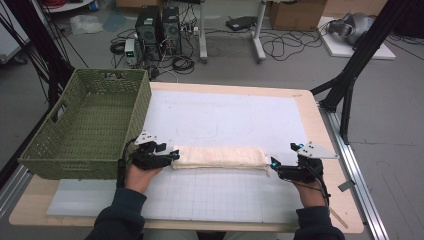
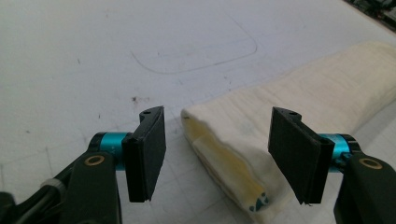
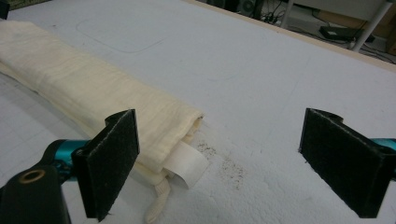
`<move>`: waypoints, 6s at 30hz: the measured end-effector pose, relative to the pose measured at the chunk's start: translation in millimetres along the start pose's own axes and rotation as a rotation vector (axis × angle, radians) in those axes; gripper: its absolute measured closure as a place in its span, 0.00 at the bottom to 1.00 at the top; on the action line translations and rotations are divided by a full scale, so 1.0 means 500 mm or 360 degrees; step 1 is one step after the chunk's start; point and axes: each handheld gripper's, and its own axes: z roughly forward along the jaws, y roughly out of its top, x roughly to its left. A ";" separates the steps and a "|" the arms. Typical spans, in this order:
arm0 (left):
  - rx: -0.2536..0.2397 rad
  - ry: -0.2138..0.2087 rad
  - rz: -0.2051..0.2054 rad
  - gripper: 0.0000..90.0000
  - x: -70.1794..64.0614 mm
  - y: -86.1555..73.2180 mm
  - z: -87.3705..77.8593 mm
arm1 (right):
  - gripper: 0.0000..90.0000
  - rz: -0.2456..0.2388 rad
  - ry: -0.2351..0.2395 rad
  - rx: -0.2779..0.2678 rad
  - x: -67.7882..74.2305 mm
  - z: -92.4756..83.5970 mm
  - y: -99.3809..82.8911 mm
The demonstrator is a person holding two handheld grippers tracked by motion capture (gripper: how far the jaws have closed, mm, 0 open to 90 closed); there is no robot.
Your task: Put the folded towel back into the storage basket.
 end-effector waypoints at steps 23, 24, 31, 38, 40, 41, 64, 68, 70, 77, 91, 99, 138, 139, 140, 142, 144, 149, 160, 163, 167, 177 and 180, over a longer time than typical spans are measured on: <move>0.0156 0.0096 0.0187 0.52 -0.048 -0.030 0.013 | 0.13 -0.0009 0.0036 0.0012 0.006 0.005 0.001; 0.0160 0.0083 0.0191 0.55 -0.049 -0.030 0.013 | 0.13 -0.0013 0.0037 0.0013 0.007 0.006 0.001; 0.0157 0.0054 0.0191 0.80 -0.061 -0.032 0.013 | 0.13 -0.0028 0.0045 0.0075 0.014 0.018 0.001; 0.0149 0.0031 0.0177 0.89 -0.060 -0.031 0.013 | 0.13 0.0004 0.0078 0.0135 0.013 0.033 -0.005; 0.0153 0.0020 0.0170 0.89 -0.058 -0.030 0.012 | 0.20 0.0003 0.0084 0.0150 0.015 0.037 -0.007; 0.0152 0.0015 0.0168 0.89 -0.057 -0.031 0.012 | 0.28 0.0012 0.0088 0.0147 0.018 0.037 -0.009; 0.0143 -0.0013 0.0207 0.89 -0.052 -0.032 0.012 | 0.65 0.0031 0.0133 0.0346 0.054 0.100 -0.035; 0.0137 -0.0014 0.0202 0.89 -0.052 -0.032 0.012 | 0.70 0.0090 0.0177 0.0327 0.051 0.101 -0.041; 0.0138 -0.0016 0.0205 0.89 -0.051 -0.033 0.012 | 0.74 0.0131 0.0205 0.0326 0.047 0.101 -0.043; 0.0135 -0.0019 0.0203 0.89 -0.050 -0.033 0.013 | 0.90 0.0168 0.0265 0.0339 0.050 0.101 -0.042; -0.0039 -0.0059 0.0183 0.92 -0.047 -0.005 -0.022 | 0.93 0.0039 0.0178 0.0281 0.063 0.081 -0.010; -0.0150 -0.0098 0.0173 0.92 -0.044 0.017 -0.048 | 0.93 0.0063 0.0162 0.0187 0.058 0.064 0.012; -0.0093 -0.0008 0.0184 0.92 -0.032 0.014 -0.049 | 0.90 0.0171 0.0239 0.0353 0.095 0.169 -0.001; -0.0104 -0.0008 0.0180 0.92 -0.032 0.014 -0.050 | 0.90 0.0163 0.0238 0.0357 0.096 0.168 0.000; -0.0107 -0.0008 0.0184 0.92 -0.032 0.015 -0.052 | 0.90 0.0138 0.0230 0.0360 0.097 0.166 0.001; -0.0123 -0.0008 0.0184 0.92 -0.032 0.017 -0.056 | 0.90 0.0094 0.0213 0.0347 0.101 0.163 0.004; -0.0139 -0.0009 0.0182 0.92 -0.033 0.020 -0.059 | 0.90 0.0094 0.0212 0.0326 0.098 0.156 0.009; -0.0179 -0.0024 0.0174 0.92 -0.034 0.029 -0.068 | 0.90 0.0131 0.0221 0.0229 0.085 0.131 0.030; -0.0353 -0.0051 0.0188 0.92 -0.031 0.058 -0.117 | 0.90 0.0089 0.0233 0.0040 0.072 0.094 0.097; -0.0390 -0.0050 0.0188 0.92 -0.030 0.066 -0.133 | 0.90 0.0079 0.0239 0.0007 0.072 0.092 0.116; -0.0424 -0.0029 0.0206 0.92 -0.026 0.073 -0.158 | 0.90 0.0066 0.0258 -0.0036 0.076 0.097 0.147; -0.0493 0.0037 0.0190 0.92 0.001 0.086 -0.218 | 0.90 0.0020 0.0336 -0.0158 0.097 0.127 0.220; -0.0507 0.0057 0.0182 0.92 0.008 0.087 -0.231 | 0.90 0.0000 0.0351 -0.0180 0.104 0.138 0.240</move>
